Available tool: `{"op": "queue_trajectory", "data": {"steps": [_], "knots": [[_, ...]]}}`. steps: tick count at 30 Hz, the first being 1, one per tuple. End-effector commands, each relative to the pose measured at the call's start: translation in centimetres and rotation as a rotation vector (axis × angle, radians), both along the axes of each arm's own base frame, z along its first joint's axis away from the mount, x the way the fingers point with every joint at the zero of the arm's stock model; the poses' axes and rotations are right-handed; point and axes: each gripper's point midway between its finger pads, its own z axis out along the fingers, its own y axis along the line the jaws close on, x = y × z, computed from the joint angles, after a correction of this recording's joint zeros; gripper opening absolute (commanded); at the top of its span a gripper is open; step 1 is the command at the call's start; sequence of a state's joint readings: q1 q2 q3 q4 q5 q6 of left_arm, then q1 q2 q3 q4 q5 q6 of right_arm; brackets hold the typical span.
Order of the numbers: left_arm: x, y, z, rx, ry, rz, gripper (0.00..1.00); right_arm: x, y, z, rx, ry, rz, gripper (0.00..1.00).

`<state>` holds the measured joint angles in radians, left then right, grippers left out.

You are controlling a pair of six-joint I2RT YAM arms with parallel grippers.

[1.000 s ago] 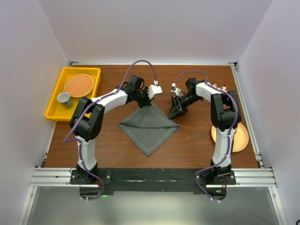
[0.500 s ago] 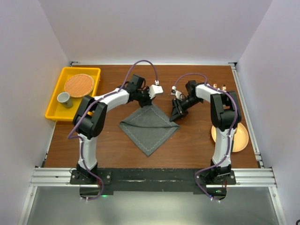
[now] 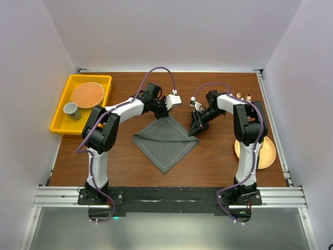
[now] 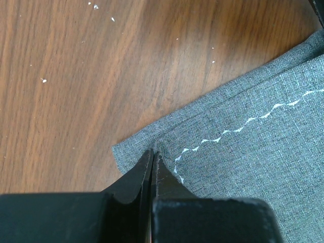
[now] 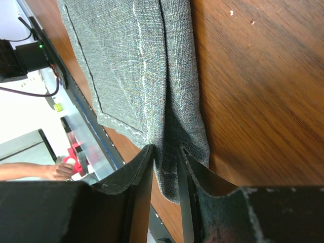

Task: Fold the napkin into a case and place the utensils inside
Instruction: Fold the top corner of the square-folded napkin at the center of the board.

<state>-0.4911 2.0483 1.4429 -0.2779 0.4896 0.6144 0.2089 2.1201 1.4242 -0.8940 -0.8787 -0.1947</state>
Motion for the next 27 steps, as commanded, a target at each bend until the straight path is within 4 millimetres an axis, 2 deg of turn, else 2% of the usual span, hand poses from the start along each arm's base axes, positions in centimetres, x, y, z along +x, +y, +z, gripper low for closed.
{"op": "queue_trajectory", "data": {"steps": [1,8,17,19,24,27], "knots": [[2.0,-0.4,1.5,-0.024,-0.079,-0.001,0.0,0.3,0.0,0.3,-0.005,-0.032,0.007,0.3],[2.7,-0.4,1.5,-0.016,-0.096,0.0,0.0,0.4,0.0,0.0,-0.012,-0.031,0.006,0.27],[2.3,-0.1,0.6,0.002,-0.082,0.004,0.0,0.3,-0.1,-0.3,-0.023,-0.028,0.003,0.24],[2.4,0.0,0.6,0.002,-0.087,0.008,0.0,0.2,-0.2,-0.5,-0.027,-0.028,0.003,0.18],[2.4,-0.3,0.6,-0.014,-0.076,0.016,0.0,0.1,-0.2,-0.6,-0.034,-0.03,-0.001,0.14],[2.5,-0.1,1.2,-0.021,-0.072,0.034,0.14,0.2,-0.2,-0.7,-0.04,-0.031,-0.002,0.13]]}}
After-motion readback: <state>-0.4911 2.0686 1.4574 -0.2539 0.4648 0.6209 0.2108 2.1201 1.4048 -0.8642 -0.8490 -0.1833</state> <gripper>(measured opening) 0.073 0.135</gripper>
